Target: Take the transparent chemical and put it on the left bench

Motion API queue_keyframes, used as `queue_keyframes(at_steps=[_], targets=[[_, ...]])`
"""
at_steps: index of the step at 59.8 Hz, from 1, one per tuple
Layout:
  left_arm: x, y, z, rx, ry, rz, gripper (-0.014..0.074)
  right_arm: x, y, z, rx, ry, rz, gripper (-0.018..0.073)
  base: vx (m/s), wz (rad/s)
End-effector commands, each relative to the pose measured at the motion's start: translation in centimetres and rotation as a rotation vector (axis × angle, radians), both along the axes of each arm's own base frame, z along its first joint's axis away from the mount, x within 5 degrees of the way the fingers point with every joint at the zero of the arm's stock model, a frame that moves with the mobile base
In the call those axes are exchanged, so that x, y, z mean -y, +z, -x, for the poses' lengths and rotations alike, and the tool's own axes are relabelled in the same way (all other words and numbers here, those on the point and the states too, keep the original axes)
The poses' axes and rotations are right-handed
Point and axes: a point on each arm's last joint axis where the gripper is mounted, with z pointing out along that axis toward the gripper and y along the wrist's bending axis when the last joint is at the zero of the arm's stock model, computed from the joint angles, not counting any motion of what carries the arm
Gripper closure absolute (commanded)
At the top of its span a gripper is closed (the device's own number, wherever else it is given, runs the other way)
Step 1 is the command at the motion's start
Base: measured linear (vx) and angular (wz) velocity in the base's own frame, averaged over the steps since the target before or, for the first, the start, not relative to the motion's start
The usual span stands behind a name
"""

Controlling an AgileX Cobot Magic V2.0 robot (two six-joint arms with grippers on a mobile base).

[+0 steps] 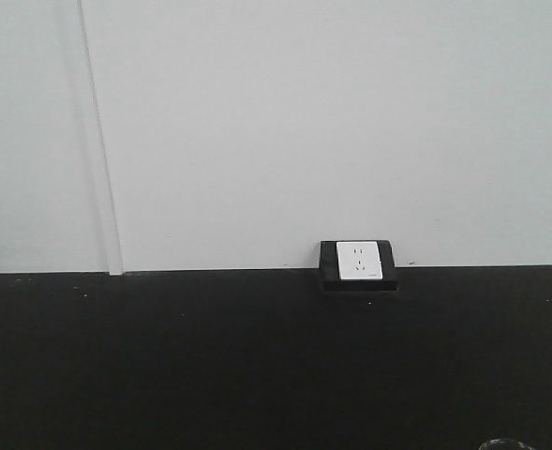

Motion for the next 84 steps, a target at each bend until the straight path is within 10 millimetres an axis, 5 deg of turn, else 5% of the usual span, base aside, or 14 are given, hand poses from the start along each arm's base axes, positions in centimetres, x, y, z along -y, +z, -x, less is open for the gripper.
queue_keyframes(at_steps=[1,65,76,84], targets=[[0.0,0.3,0.1,0.081,-0.001,0.014,0.0600,0.0,0.6,0.0,0.089,0.004,0.011,0.0567,0.00,0.00],[0.0,0.3,0.1,0.081,-0.001,0.014,0.0600,-0.1,1.6,0.0,0.190,0.013,-0.004,0.0567,0.00,0.00],[0.0,0.3,0.1,0.081,-0.001,0.014,0.0600,-0.2,4.4,0.5,0.366,0.024,-0.031,0.0564,0.00,0.00],[0.0,0.3,0.1,0.081,-0.001,0.014,0.0600,-0.1,7.4,0.4,0.316,0.016,-0.029,0.0562,0.00,0.00]])
